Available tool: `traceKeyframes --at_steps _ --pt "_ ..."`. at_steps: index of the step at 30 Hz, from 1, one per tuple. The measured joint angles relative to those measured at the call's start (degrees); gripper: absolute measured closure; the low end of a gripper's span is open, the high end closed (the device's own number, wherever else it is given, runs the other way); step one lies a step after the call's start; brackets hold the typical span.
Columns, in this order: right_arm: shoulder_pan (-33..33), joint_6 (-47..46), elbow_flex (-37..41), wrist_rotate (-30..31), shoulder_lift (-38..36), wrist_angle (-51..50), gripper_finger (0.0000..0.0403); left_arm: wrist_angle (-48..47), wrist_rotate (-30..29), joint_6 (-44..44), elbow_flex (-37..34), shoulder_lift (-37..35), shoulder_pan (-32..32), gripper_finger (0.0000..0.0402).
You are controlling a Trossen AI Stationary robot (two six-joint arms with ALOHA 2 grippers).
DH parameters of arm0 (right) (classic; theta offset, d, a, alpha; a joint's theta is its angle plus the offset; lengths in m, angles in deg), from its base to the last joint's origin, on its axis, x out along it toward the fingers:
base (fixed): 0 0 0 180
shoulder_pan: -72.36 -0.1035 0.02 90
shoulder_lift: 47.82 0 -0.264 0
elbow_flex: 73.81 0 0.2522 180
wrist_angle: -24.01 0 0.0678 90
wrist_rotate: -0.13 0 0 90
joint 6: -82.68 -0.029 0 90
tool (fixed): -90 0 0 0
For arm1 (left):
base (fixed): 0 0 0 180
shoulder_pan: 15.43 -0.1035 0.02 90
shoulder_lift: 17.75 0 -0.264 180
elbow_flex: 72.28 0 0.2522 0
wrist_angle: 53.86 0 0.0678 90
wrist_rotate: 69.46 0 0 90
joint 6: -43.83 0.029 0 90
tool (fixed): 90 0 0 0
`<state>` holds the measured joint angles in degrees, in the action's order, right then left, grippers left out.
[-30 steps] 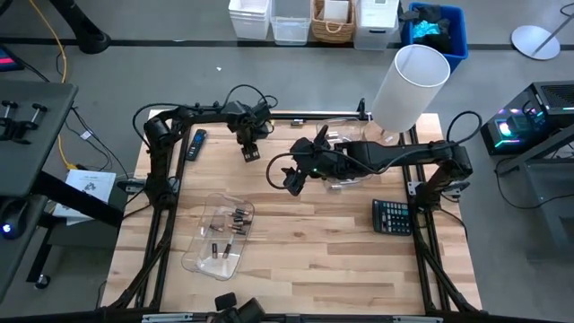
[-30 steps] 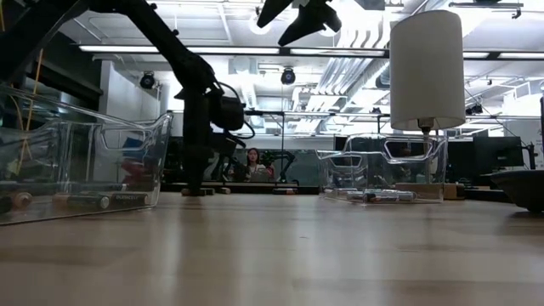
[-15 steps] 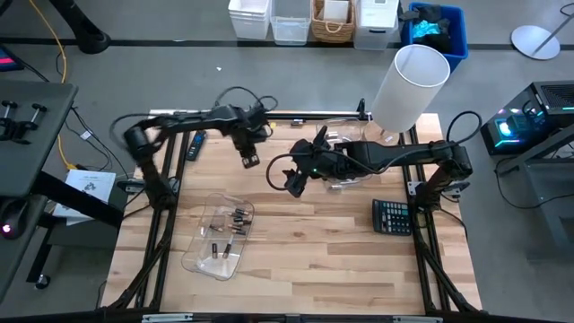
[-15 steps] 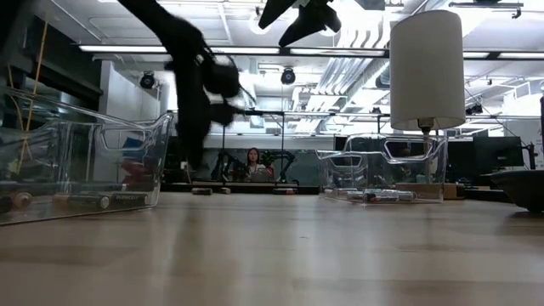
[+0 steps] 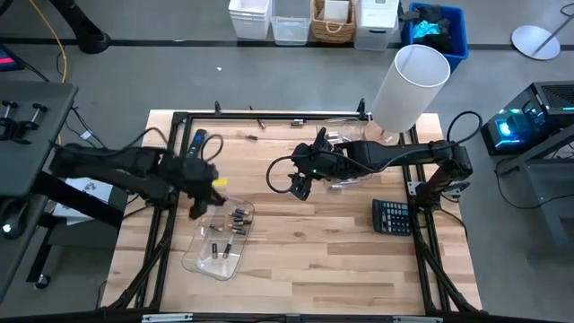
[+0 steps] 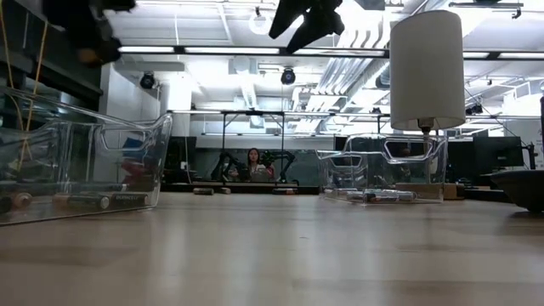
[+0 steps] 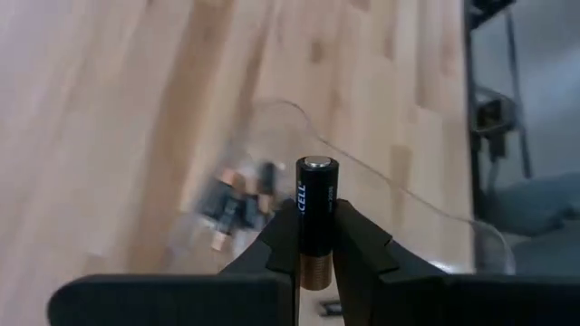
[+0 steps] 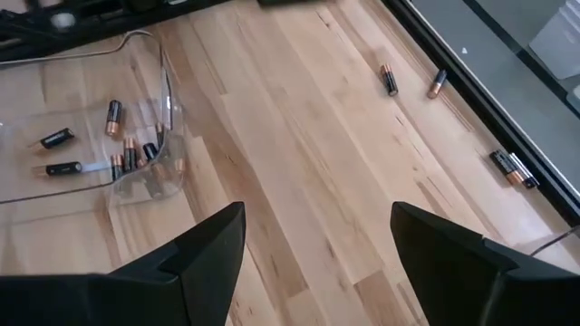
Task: Sort batteries
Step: Put the brown battery into the left transparent bin
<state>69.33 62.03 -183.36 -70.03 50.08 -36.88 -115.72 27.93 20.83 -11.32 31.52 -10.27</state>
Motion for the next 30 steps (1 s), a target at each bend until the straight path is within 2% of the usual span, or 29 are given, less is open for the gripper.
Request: traceKeyframes --at_steps 3,5,9,12,15,18,20,22,24,27,30 --pt "0.9 1.0 0.0 -0.7 0.0 0.2 0.0133 0.4 -0.2 -4.3 -1.9 -0.1 6.2 0.0374" --pt "1.7 1.5 0.0 -1.5 0.0 0.2 0.0133 2.2 0.2 -5.3 -3.1 2.1 9.2 0.0359" --pt "3.2 1.6 0.0 -2.2 0.0 0.2 0.0133 1.7 0.2 -0.9 -2.4 8.5 11.3 0.0295" --pt "4.0 1.6 0.0 -3.6 0.0 0.2 0.0133 -0.4 -4.7 5.0 1.9 12.1 8.9 0.0246" --pt "4.6 1.6 0.0 -4.2 0.0 0.2 0.0133 -4.1 -10.3 13.8 6.8 15.4 2.6 0.0208" --pt "4.9 1.4 0.0 -4.2 0.0 0.2 0.0133 -4.3 -17.0 21.7 11.7 19.3 -8.6 0.0184" --pt "4.9 1.1 0.0 -4.2 0.0 0.2 0.0133 -2.1 -16.9 27.1 14.4 22.9 -18.0 0.0178" --pt "4.9 0.4 0.0 -4.2 0.0 0.2 0.0133 1.5 -13.8 34.1 16.4 27.4 -26.3 0.0177" --pt "4.9 -0.1 0.0 -4.2 0.0 0.2 0.0133 4.9 -12.4 41.4 18.4 33.0 -32.4 0.0181" --pt "4.9 -0.7 0.0 -4.2 0.0 0.2 0.0133 5.9 -13.0 51.3 22.7 42.8 -37.4 0.0192" --pt "4.9 -1.6 0.0 -4.2 0.0 0.2 0.0133 4.6 -13.2 56.0 27.3 51.7 -38.5 0.0201"
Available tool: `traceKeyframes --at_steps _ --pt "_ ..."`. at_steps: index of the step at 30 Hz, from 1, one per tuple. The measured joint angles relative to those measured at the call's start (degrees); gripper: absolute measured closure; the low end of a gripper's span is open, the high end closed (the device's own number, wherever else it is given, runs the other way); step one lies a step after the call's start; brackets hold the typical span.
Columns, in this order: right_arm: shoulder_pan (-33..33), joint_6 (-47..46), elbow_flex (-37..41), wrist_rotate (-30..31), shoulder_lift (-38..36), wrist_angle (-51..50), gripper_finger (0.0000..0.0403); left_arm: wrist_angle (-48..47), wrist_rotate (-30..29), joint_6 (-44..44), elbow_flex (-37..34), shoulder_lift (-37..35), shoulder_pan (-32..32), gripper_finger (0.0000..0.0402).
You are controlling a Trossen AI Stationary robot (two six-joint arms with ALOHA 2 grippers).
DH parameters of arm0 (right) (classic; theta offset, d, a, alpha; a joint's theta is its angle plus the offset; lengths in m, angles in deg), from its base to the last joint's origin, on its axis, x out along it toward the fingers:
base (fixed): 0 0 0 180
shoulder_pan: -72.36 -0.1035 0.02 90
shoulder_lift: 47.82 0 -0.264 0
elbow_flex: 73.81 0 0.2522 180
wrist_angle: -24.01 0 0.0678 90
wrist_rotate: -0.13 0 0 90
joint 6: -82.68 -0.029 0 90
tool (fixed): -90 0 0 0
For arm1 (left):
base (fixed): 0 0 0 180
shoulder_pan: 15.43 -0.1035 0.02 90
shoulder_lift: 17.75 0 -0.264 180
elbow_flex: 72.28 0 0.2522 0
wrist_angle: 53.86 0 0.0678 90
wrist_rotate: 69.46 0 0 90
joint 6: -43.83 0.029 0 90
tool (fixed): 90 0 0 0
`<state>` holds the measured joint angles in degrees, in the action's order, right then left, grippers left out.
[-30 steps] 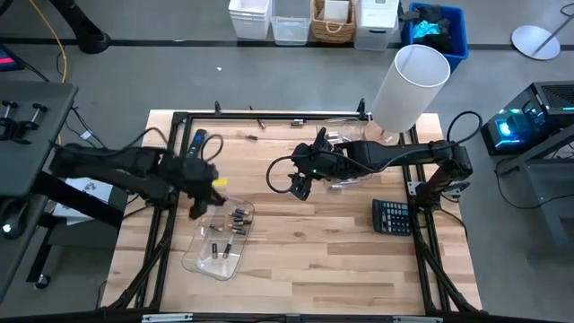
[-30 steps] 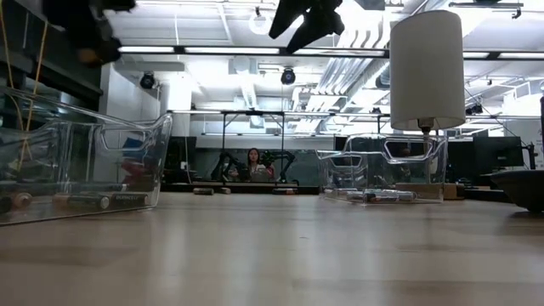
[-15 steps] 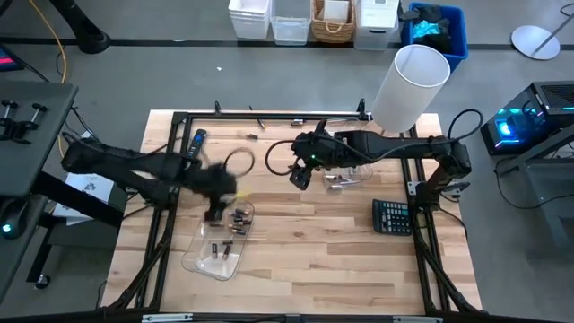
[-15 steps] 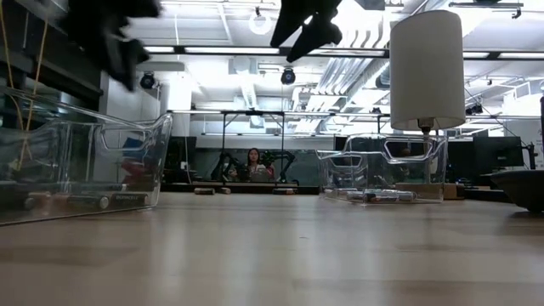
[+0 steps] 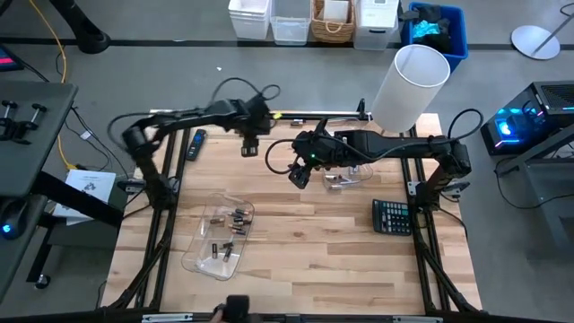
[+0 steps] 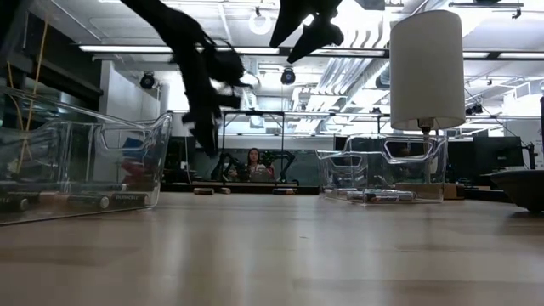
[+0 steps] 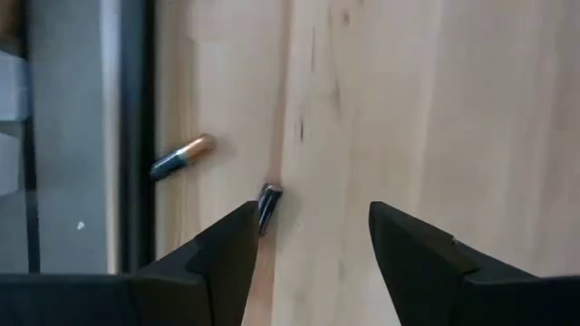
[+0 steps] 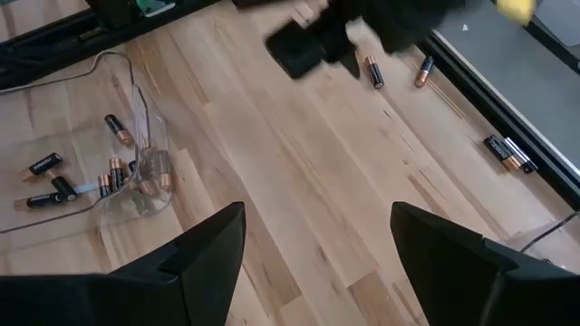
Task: Sort batteries
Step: Put the brown battery into the left transparent bin
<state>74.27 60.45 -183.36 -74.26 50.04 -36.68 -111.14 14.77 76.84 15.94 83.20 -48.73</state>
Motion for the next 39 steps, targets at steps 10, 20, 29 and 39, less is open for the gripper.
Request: traceKeyframes --at_steps 10,20,29,39 --pt "-0.1 -1.9 0.0 0.0 0.0 0.0 0.0133 -5.6 -8.7 1.4 14.3 17.3 -0.9 0.0204" --pt "-0.1 -3.3 0.0 -0.7 0.0 0.0 0.0133 -13.2 -9.6 0.0 17.2 23.1 -4.3 0.0207" --pt "-0.1 -3.4 0.0 -1.6 0.0 0.0 0.0133 -12.8 -3.3 3.0 17.5 25.4 -5.7 0.0220" --pt "-1.2 -2.8 0.0 -2.1 0.0 -0.5 0.0133 -21.9 2.4 -8.7 16.7 22.1 -2.3 0.0373"
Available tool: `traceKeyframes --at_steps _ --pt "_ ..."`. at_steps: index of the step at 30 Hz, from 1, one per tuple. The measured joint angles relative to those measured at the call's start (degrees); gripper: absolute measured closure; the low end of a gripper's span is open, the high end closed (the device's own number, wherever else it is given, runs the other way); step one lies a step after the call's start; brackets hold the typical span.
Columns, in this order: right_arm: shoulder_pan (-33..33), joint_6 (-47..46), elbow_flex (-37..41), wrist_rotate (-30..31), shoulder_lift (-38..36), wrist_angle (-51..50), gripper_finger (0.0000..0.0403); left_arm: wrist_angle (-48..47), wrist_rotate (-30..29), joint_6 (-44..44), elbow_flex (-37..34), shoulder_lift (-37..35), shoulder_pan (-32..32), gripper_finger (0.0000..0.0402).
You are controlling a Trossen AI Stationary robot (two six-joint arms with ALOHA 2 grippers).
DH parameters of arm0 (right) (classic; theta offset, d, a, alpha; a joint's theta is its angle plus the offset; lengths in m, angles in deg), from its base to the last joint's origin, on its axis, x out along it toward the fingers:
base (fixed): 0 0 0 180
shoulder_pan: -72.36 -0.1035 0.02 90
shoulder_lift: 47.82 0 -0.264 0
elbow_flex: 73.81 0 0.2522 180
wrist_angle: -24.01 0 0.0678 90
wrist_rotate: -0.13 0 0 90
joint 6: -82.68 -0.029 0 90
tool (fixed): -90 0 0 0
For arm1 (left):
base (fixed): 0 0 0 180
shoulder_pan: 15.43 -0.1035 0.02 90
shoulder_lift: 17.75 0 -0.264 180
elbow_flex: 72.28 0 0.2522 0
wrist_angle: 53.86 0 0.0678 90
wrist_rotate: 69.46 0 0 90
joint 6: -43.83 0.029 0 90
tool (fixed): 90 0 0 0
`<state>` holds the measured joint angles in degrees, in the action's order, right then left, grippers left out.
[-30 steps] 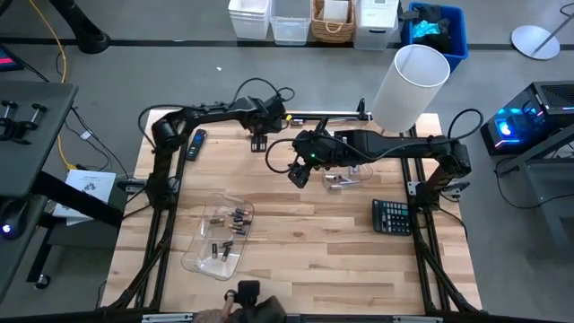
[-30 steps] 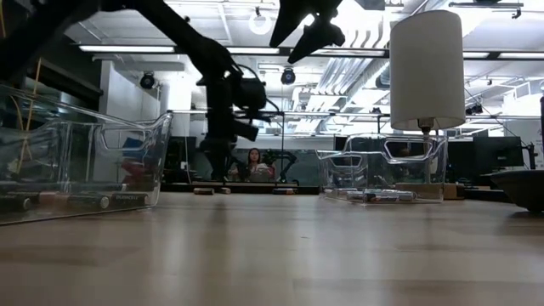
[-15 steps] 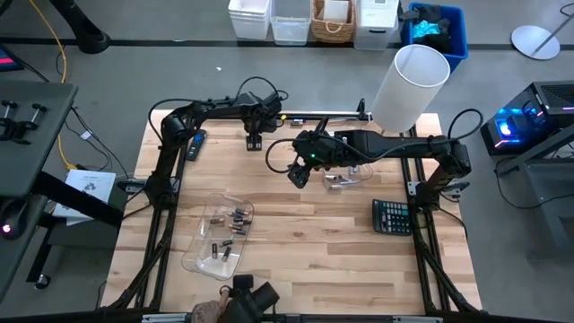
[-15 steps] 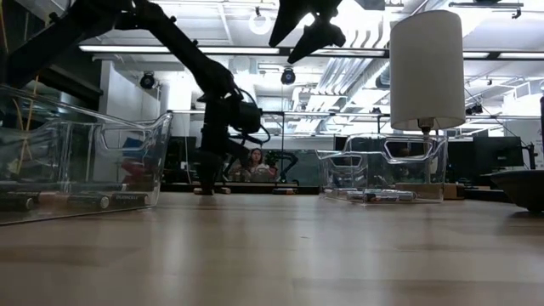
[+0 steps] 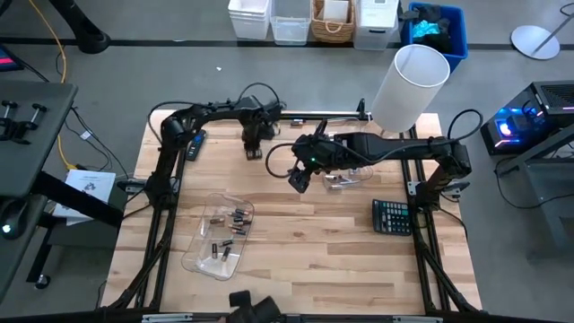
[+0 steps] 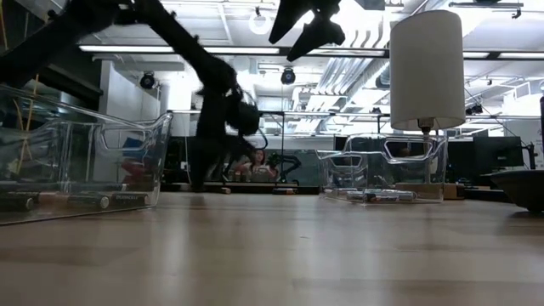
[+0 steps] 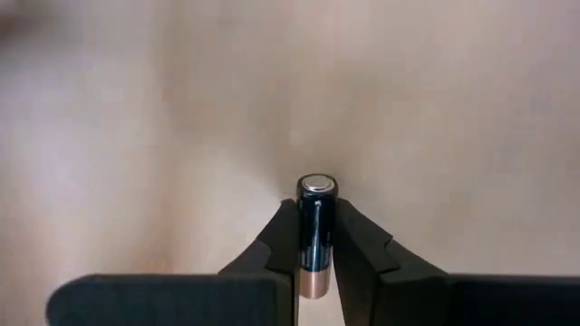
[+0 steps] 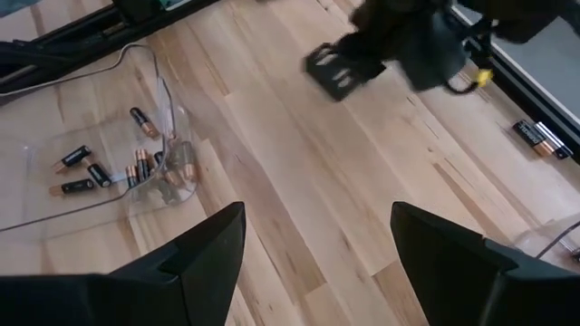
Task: Sort batteries
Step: Put the brown battery into the left transparent bin
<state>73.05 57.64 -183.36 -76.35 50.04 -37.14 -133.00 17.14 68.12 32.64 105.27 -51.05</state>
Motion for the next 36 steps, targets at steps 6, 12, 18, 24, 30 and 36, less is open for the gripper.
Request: traceKeyframes --at_steps 6,12,18,24,30,36 --pt "-0.8 1.1 0.0 0.3 0.0 -0.8 0.0133 1.1 12.5 -2.5 -1.6 -16.0 3.1 0.0373" --pt "-0.9 1.1 0.0 1.2 0.0 -3.7 0.0133 2.9 21.4 -8.5 -11.3 -38.3 10.9 0.0373" --pt "-0.8 2.2 0.0 2.8 0.0 -4.5 0.0133 6.3 21.5 -24.1 -27.8 -58.9 29.3 0.0373" --pt "-0.4 3.1 0.0 2.8 0.0 -4.2 0.0133 16.2 12.9 -44.7 -41.2 -68.3 47.2 0.0373" --pt "0.7 3.0 0.0 2.8 0.0 -4.2 0.0133 21.9 11.1 -50.4 -45.9 -65.8 54.2 0.0311" --pt "1.6 3.0 0.0 2.4 0.0 -4.2 0.0133 22.5 6.9 -42.6 -45.9 -60.6 53.3 0.0237"
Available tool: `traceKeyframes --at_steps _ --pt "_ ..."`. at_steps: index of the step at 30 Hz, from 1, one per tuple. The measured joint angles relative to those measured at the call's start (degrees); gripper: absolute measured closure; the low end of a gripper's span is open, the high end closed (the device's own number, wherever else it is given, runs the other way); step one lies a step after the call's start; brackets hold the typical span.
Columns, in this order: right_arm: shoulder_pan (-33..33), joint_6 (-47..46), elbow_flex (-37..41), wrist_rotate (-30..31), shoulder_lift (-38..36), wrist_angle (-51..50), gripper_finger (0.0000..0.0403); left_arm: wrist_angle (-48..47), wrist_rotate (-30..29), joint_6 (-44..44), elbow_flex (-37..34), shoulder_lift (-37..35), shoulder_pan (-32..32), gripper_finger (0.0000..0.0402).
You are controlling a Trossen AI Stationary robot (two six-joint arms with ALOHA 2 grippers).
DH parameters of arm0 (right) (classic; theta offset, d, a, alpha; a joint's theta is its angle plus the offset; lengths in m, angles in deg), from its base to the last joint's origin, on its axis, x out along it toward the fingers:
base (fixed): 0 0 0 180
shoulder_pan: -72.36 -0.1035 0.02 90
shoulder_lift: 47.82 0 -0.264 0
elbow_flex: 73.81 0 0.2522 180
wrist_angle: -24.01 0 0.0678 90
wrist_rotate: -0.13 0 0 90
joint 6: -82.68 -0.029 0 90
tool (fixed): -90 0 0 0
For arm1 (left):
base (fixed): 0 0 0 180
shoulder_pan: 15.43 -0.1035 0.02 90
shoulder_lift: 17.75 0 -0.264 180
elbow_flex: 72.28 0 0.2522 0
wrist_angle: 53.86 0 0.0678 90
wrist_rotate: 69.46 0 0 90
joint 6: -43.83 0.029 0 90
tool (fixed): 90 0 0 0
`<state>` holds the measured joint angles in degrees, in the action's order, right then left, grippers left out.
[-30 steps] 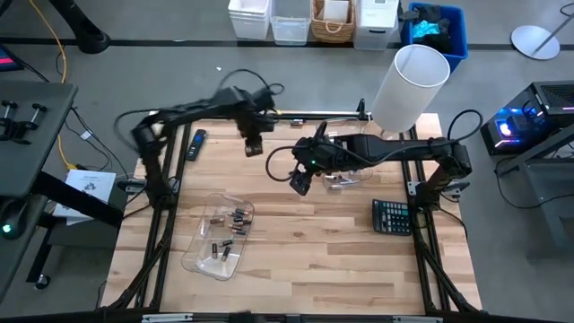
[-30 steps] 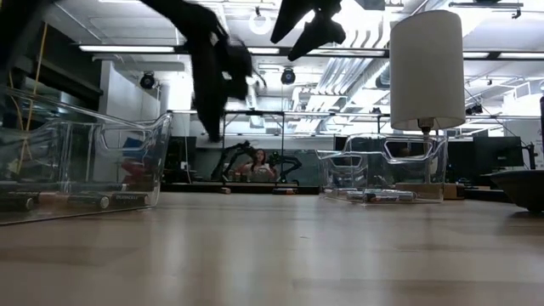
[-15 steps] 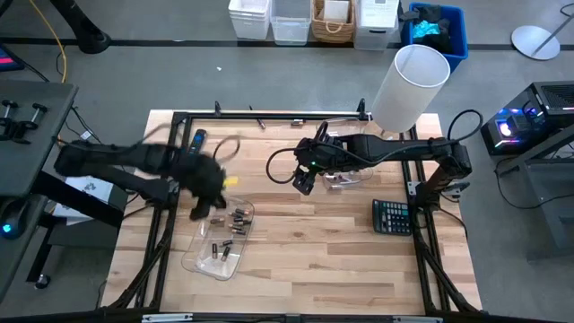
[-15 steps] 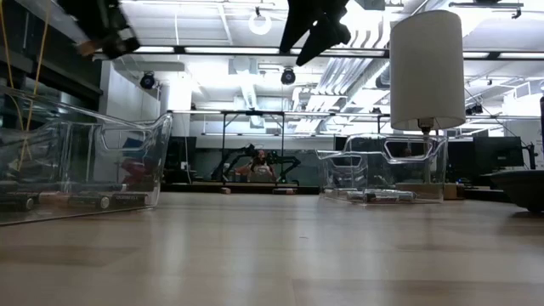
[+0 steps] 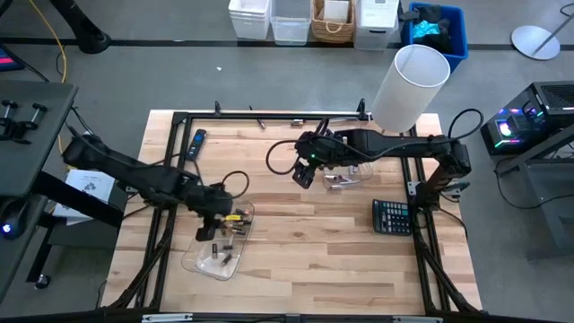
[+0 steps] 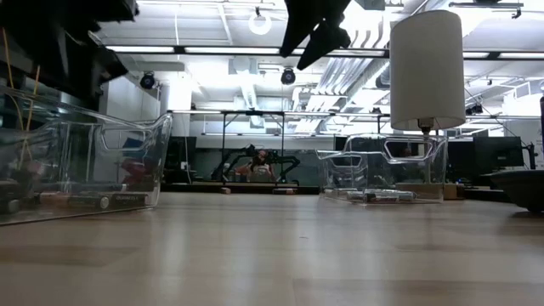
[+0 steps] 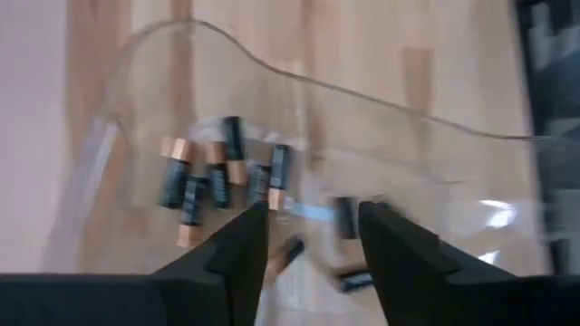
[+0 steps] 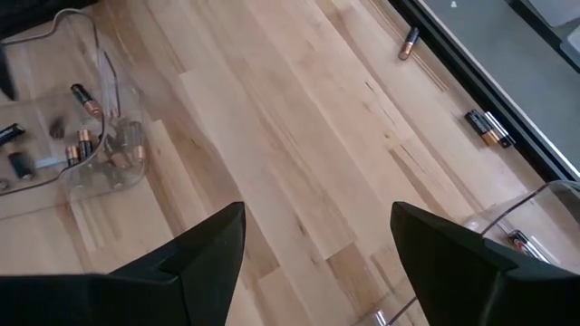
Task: Sort batteries
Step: Put the brown battery into the left transparent bin
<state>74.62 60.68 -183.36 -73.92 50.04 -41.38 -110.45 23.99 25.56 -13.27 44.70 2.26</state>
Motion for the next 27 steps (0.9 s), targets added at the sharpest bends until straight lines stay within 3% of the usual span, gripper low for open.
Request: traceKeyframes --at_steps 5,7,12,17,27 --pt "0.0 -0.4 0.0 0.0 0.0 0.0 0.0133 0.4 -3.2 12.4 0.0 5.7 -3.5 0.0236" --pt "0.0 -0.5 0.0 0.0 0.0 0.0 0.0133 0.8 -5.6 15.9 0.0 8.4 -5.3 0.0266" --pt "0.0 -1.1 0.0 -0.1 0.0 0.0 0.0133 1.0 -7.4 20.8 -0.2 11.7 -9.6 0.0387" --pt "0.0 -1.1 0.0 -0.1 0.0 0.0 0.0133 1.1 -14.3 27.0 -1.7 11.6 -15.7 0.0396" --pt "0.0 -0.7 0.0 0.6 0.0 0.0 0.0133 10.7 -15.0 30.2 -2.5 11.5 -32.9 0.0401"
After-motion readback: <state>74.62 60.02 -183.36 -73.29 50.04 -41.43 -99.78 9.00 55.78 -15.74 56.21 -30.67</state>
